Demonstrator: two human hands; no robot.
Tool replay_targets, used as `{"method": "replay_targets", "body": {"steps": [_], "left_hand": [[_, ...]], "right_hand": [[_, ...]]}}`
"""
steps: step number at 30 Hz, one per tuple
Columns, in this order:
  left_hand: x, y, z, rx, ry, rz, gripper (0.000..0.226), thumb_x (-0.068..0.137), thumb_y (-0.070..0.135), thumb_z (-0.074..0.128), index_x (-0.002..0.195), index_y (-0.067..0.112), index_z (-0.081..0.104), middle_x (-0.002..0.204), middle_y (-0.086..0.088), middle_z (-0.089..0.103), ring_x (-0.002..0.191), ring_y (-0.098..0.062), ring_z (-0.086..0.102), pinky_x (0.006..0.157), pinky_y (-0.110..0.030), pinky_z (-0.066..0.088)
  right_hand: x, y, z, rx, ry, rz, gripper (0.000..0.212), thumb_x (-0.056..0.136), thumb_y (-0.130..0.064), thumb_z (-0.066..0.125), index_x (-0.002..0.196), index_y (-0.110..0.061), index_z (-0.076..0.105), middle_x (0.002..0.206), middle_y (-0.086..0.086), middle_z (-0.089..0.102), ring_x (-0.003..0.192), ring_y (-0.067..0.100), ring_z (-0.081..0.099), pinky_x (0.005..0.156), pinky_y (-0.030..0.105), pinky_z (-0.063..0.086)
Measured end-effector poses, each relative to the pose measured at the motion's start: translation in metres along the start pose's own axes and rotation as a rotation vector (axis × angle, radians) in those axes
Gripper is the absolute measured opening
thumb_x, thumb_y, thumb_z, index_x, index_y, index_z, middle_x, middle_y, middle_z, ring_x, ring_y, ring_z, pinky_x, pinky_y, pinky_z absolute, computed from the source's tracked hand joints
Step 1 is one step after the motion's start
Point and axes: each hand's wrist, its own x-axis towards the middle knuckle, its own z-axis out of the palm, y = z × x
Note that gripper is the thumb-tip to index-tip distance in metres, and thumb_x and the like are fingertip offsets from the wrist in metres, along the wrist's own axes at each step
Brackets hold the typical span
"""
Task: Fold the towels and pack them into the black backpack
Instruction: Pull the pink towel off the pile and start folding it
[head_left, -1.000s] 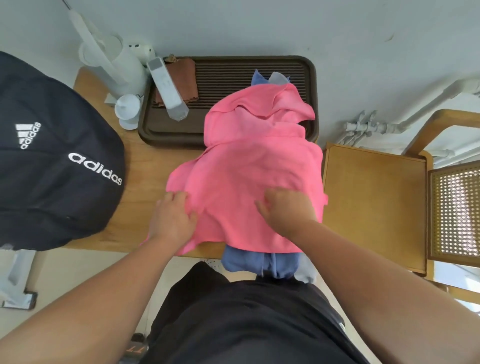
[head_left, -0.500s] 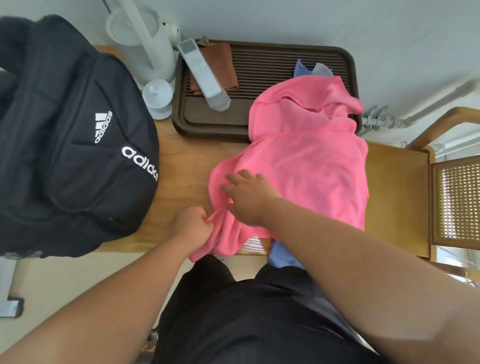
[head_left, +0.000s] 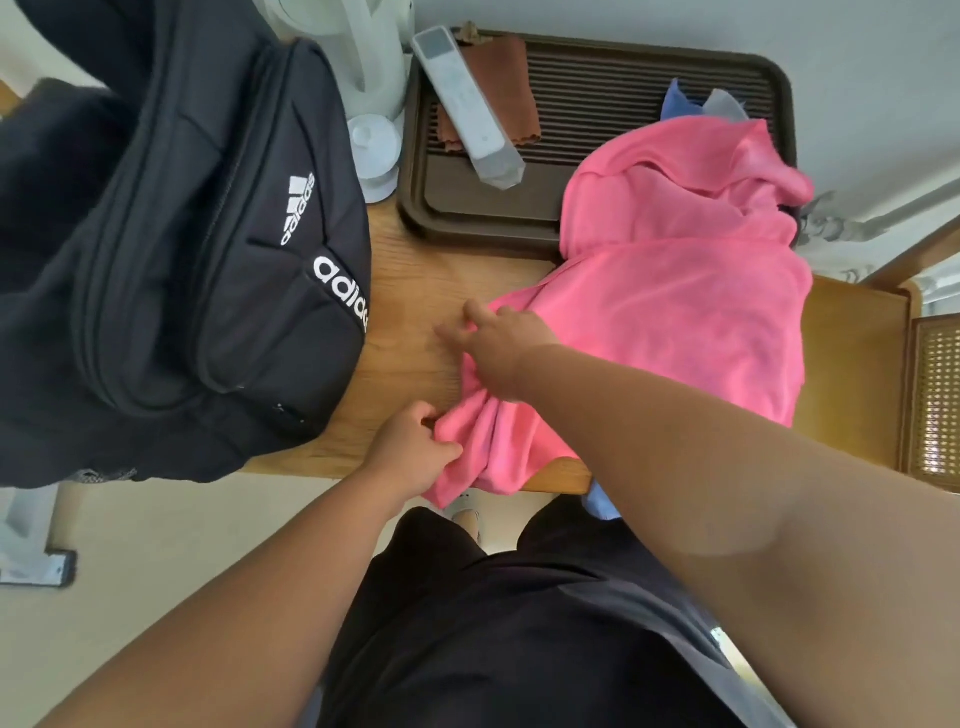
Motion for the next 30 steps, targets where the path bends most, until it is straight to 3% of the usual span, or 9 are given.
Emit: {"method": "replay_targets", "body": {"steps": [2,5,11,15,18,21,25,28,30], "left_hand": [[0.000,-0.002,-0.001,0.036,0.038,0.010,0.008,0.083,0.012,0.063,0.089,0.017,0.062,0.080,0.000,0.068,0.077,-0.021,0.064,0.068,-0.036,0.052],[-0.003,0.002,0.000,0.005,0.062,0.012,0.020,0.085,0.005,0.053,0.068,0.015,0.056,0.064,-0.001,0.052,0.063,-0.021,0.047,0.060,-0.032,0.036],[-0.010,0.013,-0.006,-0.121,0.063,0.047,0.020,0.092,0.012,0.050,0.072,0.015,0.052,0.069,-0.002,0.047,0.066,-0.018,0.043,0.061,-0.032,0.030],[-0.017,0.022,-0.011,-0.145,0.123,0.100,0.017,0.094,0.013,0.048,0.081,0.011,0.059,0.075,-0.005,0.056,0.069,-0.019,0.049,0.062,-0.033,0.036],[-0.026,0.033,-0.015,-0.090,0.231,0.149,0.017,0.095,0.010,0.048,0.078,0.011,0.051,0.073,-0.004,0.051,0.068,-0.020,0.046,0.059,-0.034,0.034],[-0.033,0.036,-0.016,-0.008,0.319,0.156,0.013,0.096,0.010,0.048,0.087,0.009,0.057,0.080,-0.006,0.057,0.073,-0.022,0.053,0.060,-0.034,0.036],[-0.045,0.032,-0.005,0.065,0.330,0.120,0.014,0.096,0.011,0.047,0.085,0.008,0.056,0.074,-0.006,0.055,0.069,-0.021,0.051,0.057,-0.033,0.034],[-0.052,0.020,0.008,0.113,0.354,0.055,0.020,0.098,0.013,0.046,0.080,0.007,0.050,0.070,-0.005,0.050,0.063,-0.022,0.046,0.054,-0.034,0.033],[-0.054,0.011,0.012,0.074,0.370,0.022,0.024,0.102,0.021,0.044,0.083,0.007,0.052,0.074,-0.009,0.054,0.065,-0.024,0.050,0.056,-0.034,0.039]], "right_hand": [[0.003,-0.002,-0.005,0.043,0.067,0.048,0.051,0.098,-0.016,0.046,0.146,-0.029,0.039,0.136,0.009,0.048,0.117,0.033,0.057,0.087,0.042,0.048],[0.005,-0.001,-0.007,0.077,0.169,0.108,0.034,0.093,-0.008,0.048,0.121,-0.019,0.062,0.121,0.007,0.060,0.115,0.033,0.059,0.085,0.040,0.048],[-0.007,0.019,-0.028,0.468,0.230,0.211,0.025,0.083,-0.014,0.055,0.100,-0.026,0.069,0.110,0.000,0.067,0.102,0.025,0.061,0.075,0.032,0.045],[-0.026,0.041,-0.055,0.709,0.213,0.131,0.011,0.080,-0.013,0.065,0.077,-0.022,0.070,0.085,-0.010,0.068,0.081,0.012,0.061,0.072,0.028,0.050],[-0.038,0.055,-0.073,0.752,0.151,0.038,0.013,0.081,-0.005,0.062,0.078,-0.010,0.074,0.081,-0.010,0.070,0.076,0.010,0.062,0.070,0.023,0.049],[-0.044,0.063,-0.085,0.790,0.084,0.051,0.029,0.089,-0.002,0.052,0.078,-0.017,0.075,0.082,-0.011,0.067,0.078,0.009,0.059,0.060,0.015,0.043],[-0.043,0.066,-0.093,0.919,0.062,0.122,0.014,0.091,-0.010,0.062,0.090,-0.008,0.076,0.075,0.005,0.064,0.062,0.020,0.055,0.047,0.022,0.045],[-0.041,0.065,-0.093,1.090,0.076,0.146,0.013,0.091,-0.009,0.063,0.088,-0.004,0.075,0.076,0.012,0.072,0.064,0.021,0.070,0.060,0.036,0.062],[-0.038,0.063,-0.092,1.079,0.145,0.116,0.017,0.087,-0.005,0.060,0.091,-0.004,0.077,0.081,0.012,0.076,0.071,0.023,0.073,0.068,0.038,0.063]]}}
